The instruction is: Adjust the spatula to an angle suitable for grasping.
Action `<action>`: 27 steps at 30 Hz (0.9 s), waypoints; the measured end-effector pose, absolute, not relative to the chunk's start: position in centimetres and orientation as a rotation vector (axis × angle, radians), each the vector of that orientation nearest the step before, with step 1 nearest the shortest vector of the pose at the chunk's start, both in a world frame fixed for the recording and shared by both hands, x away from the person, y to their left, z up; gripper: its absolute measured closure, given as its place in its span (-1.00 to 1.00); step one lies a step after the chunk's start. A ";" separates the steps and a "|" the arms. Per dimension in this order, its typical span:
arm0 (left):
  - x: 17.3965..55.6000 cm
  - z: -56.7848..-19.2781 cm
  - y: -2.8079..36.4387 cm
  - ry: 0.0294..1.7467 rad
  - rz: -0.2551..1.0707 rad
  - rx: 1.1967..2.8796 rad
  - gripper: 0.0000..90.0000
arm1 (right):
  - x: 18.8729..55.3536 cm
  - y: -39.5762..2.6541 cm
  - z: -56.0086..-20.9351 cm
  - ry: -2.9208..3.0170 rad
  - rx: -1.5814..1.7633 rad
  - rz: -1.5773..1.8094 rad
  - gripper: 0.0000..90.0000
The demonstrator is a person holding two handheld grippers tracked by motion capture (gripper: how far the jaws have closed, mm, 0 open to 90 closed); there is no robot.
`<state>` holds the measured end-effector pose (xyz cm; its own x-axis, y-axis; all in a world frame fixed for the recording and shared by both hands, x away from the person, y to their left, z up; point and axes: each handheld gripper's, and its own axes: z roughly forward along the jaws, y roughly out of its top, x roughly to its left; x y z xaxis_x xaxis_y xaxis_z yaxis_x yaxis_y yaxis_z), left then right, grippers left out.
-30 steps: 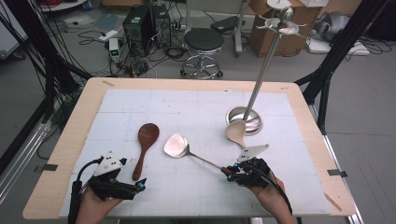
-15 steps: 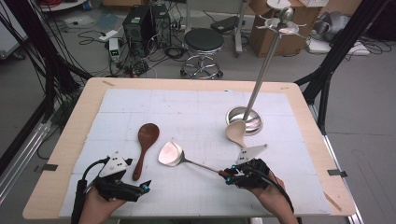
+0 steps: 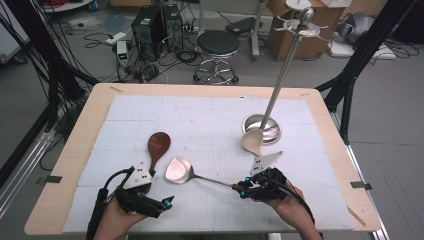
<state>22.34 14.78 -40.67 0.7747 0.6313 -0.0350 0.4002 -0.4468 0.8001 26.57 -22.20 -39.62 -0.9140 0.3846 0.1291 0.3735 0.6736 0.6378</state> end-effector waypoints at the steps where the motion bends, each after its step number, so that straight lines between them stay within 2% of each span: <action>1: 22.4 -40.7 14.5 0.763 0.334 2.106 -0.95 | 26.6 -22.2 -39.6 2.862 0.649 1.080 0.63; 14: 23.1 -41.5 11.2 0.666 0.275 2.179 -0.95 | 26.9 -21.6 -39.2 2.913 0.573 1.077 0.63; 17: 23.2 -41.4 10.9 0.646 0.261 2.168 -0.84 | 27.1 -21.4 -39.1 2.922 0.543 1.080 0.63; 25: 23.9 -41.2 9.9 0.618 0.235 2.179 -0.73 | 27.3 -20.5 -39.1 2.958 0.502 1.087 0.63; 27: 24.3 -41.3 9.7 0.606 0.197 2.187 -0.62 | 27.3 -20.2 -39.0 2.964 0.491 1.078 0.63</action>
